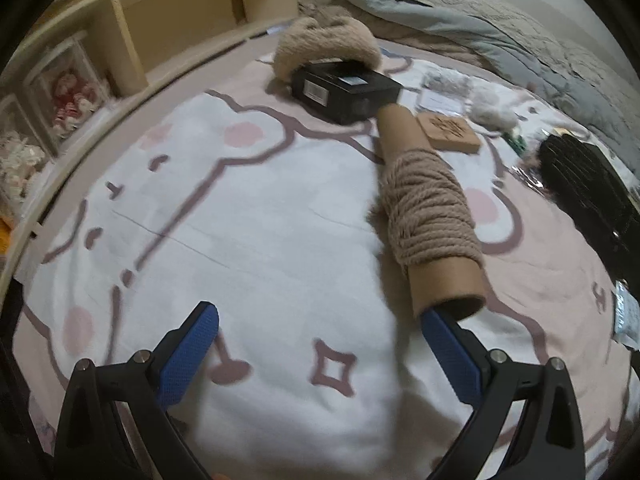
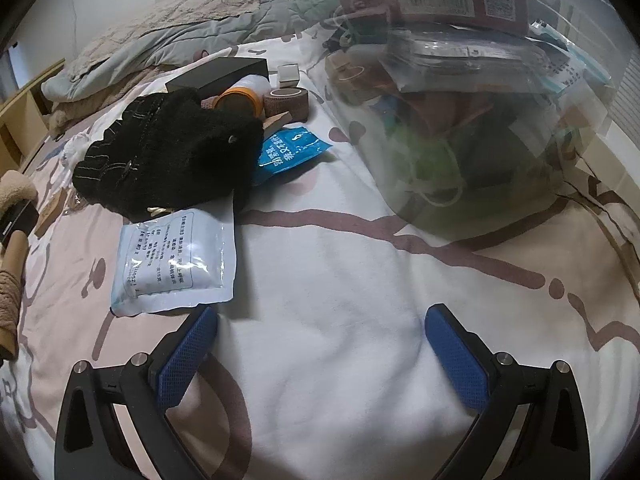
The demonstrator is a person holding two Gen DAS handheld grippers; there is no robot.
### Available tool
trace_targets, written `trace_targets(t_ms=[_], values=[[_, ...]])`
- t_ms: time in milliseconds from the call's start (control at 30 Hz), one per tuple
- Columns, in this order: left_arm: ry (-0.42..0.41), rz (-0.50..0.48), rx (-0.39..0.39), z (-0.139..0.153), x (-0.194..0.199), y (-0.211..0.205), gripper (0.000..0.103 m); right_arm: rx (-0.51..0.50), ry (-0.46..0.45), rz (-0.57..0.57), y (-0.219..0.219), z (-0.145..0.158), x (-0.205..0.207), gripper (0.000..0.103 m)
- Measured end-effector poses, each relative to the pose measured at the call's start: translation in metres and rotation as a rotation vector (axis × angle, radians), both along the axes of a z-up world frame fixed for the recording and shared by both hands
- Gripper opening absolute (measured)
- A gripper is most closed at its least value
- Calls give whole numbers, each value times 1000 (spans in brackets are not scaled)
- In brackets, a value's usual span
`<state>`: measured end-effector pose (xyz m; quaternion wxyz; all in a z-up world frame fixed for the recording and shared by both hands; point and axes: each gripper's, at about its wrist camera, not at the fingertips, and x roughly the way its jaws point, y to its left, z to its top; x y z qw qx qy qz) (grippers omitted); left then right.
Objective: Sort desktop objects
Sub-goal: 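Close the left tool on the tube while the right tool lowers to the packet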
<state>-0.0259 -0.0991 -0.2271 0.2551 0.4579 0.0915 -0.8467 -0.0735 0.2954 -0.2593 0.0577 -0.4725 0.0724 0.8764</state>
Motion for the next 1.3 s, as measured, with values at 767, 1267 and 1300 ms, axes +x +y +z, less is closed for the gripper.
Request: trace_targets(t_ms=[767, 1267, 1300], values=[[149, -149, 76, 41, 6, 32, 102, -51, 121, 199, -53, 31, -9, 103], [40, -180, 18, 20, -69, 10, 102, 76, 37, 205, -73, 3, -35, 103], [33, -180, 13, 17, -72, 9, 102, 58, 42, 201, -71, 2, -34, 103]])
